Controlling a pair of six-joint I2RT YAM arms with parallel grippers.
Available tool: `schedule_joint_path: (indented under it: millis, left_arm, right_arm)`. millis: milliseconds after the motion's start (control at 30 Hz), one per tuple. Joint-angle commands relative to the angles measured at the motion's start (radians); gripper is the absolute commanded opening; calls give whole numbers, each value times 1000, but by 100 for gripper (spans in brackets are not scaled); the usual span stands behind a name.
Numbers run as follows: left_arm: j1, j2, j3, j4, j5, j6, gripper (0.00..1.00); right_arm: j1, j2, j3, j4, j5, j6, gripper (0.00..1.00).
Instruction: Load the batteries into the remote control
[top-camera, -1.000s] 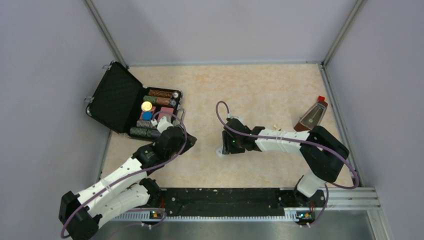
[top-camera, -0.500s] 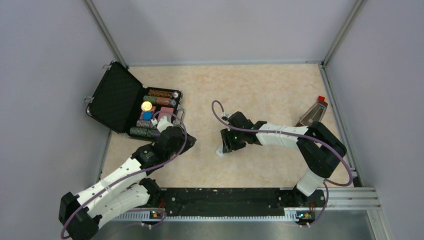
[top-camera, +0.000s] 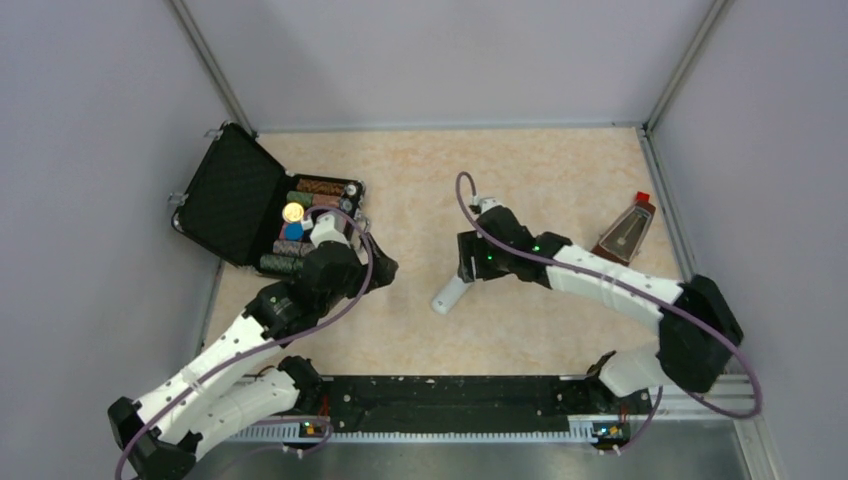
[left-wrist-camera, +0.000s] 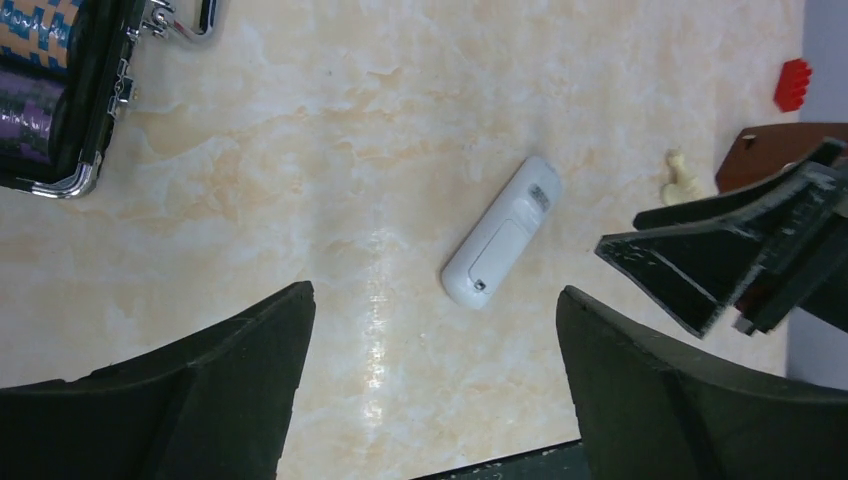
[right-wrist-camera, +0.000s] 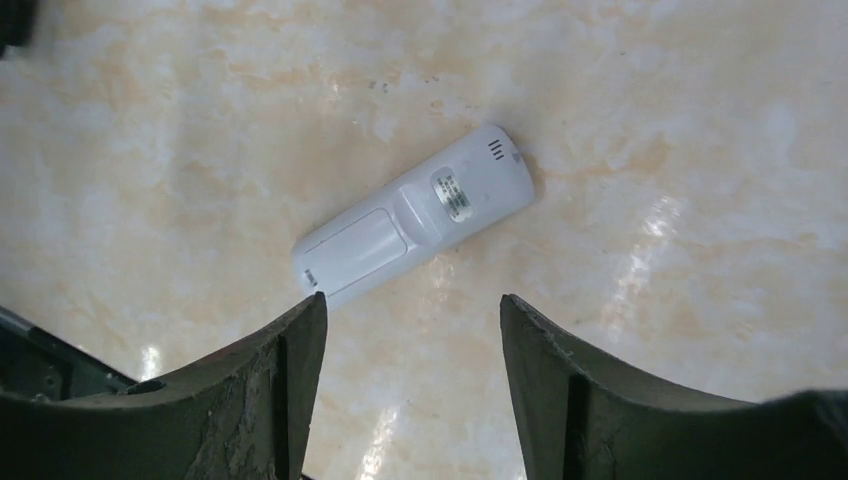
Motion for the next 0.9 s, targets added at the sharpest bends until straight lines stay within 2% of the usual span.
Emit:
schedule_joint_path:
  millis: [0,133,300,433,567,867]
  left_arm:
    - [4,-55,72,-86,10,110,99]
    - [4,-118,108,-173,-16,140,99]
    - [2,-239,128,-222,-27,216,99]
    - [3,-336,148,-263,-80,246,99]
    - [3,-413,186,-305,-140,263,99]
    - [3,-520,202,-278,-188,293,99]
  right_arm:
    - [-8,-292,-20,-127,154,51,65]
    - [-7,-562,-39,-280,306,81,75]
    - [-8,-850,59,-505,479,126,99]
    - [-8,-991,169,-633,587,125,99]
    - [-8,-1065,259,-709,678,114,99]
    - [-8,-1119,350,-742,741,92,99]
